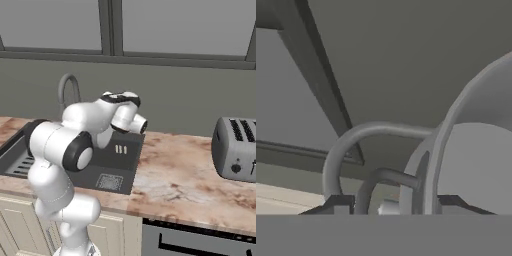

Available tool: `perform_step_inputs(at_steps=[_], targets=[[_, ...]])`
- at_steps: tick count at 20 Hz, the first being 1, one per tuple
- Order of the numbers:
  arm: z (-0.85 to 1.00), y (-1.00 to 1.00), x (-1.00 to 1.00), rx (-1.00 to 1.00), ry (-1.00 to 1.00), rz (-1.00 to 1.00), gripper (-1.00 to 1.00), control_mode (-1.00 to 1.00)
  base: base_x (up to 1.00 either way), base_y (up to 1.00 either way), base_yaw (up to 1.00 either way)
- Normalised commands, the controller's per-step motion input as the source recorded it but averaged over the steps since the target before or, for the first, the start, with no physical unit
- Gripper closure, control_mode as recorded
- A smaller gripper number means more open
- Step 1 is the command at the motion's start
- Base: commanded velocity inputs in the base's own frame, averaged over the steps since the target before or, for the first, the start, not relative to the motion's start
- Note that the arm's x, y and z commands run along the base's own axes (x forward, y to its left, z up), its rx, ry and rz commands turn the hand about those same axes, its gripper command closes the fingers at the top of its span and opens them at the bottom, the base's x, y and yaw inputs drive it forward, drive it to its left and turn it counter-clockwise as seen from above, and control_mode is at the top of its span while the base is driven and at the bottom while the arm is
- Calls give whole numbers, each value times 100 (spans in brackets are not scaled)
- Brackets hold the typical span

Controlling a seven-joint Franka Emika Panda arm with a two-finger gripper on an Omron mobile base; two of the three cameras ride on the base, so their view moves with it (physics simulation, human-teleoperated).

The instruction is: Dump the onion from the pot into the sink. Then turn on the water and wash the onion. Then turn off the water and put the onion back in the pot.

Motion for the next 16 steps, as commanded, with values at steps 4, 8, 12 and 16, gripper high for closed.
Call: perform_step_inputs(at_steps=[4, 8, 12, 16], targets=[[0, -14, 11, 20, 0, -1, 100, -100, 0, 0, 0], [0, -28, 1, 17, 0, -1, 100, -100, 0, 0, 0], [0, -37, 0, 15, 2, -1, 100, -100, 0, 0, 0], [0, -38, 0, 16, 5, -2, 100, -100, 0, 0, 0]])
